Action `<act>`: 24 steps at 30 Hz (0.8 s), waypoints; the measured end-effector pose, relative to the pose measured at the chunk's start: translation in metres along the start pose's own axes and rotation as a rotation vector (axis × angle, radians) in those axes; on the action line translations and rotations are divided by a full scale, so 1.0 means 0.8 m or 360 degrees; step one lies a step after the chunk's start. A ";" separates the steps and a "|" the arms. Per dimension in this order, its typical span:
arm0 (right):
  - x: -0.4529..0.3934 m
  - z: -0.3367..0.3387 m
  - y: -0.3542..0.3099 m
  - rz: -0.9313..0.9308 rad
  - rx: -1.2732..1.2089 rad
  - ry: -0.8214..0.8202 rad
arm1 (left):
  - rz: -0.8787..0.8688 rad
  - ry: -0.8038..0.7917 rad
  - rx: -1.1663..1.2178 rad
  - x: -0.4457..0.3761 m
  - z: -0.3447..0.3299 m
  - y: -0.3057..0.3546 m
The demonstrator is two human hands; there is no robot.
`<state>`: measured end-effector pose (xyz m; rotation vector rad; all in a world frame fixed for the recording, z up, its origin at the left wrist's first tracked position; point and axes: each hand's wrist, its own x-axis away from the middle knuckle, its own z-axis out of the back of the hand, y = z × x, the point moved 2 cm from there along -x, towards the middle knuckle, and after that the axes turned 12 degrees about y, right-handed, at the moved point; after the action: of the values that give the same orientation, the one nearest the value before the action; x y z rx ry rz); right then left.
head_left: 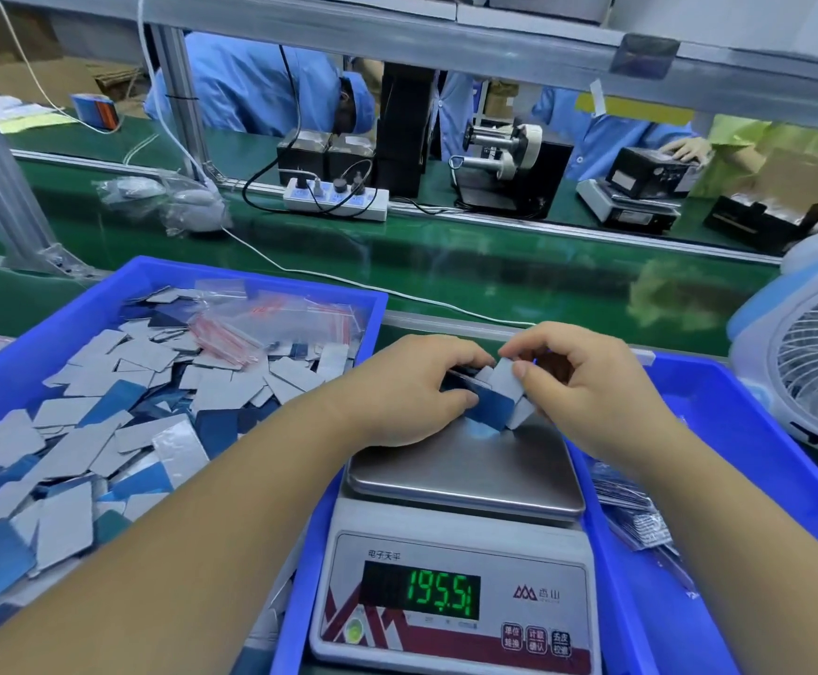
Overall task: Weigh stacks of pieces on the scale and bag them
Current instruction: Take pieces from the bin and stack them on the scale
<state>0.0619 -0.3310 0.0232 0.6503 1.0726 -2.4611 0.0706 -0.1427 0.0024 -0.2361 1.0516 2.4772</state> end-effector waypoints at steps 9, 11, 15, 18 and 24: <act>-0.003 0.019 -0.004 0.0232 0.0102 -0.0142 | 0.0119 -0.0001 0.0070 -0.004 0.003 -0.006; -0.005 0.024 -0.003 0.0233 0.0104 -0.0173 | 0.0135 0.0008 0.0087 -0.004 0.004 -0.006; -0.005 0.029 -0.002 0.0108 0.0011 -0.0288 | 0.0130 0.0007 0.0084 -0.005 0.004 -0.005; -0.005 0.035 0.003 -0.0011 0.0010 -0.0365 | 0.0146 0.0019 0.0109 -0.004 0.004 -0.007; -0.003 0.044 0.017 -0.0310 -0.0033 -0.0509 | 0.0178 0.0001 0.0149 -0.004 0.008 -0.014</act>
<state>0.0617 -0.3660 0.0376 0.1406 1.0723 -2.5971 0.0788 -0.1324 0.0007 -0.1528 1.2080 2.5180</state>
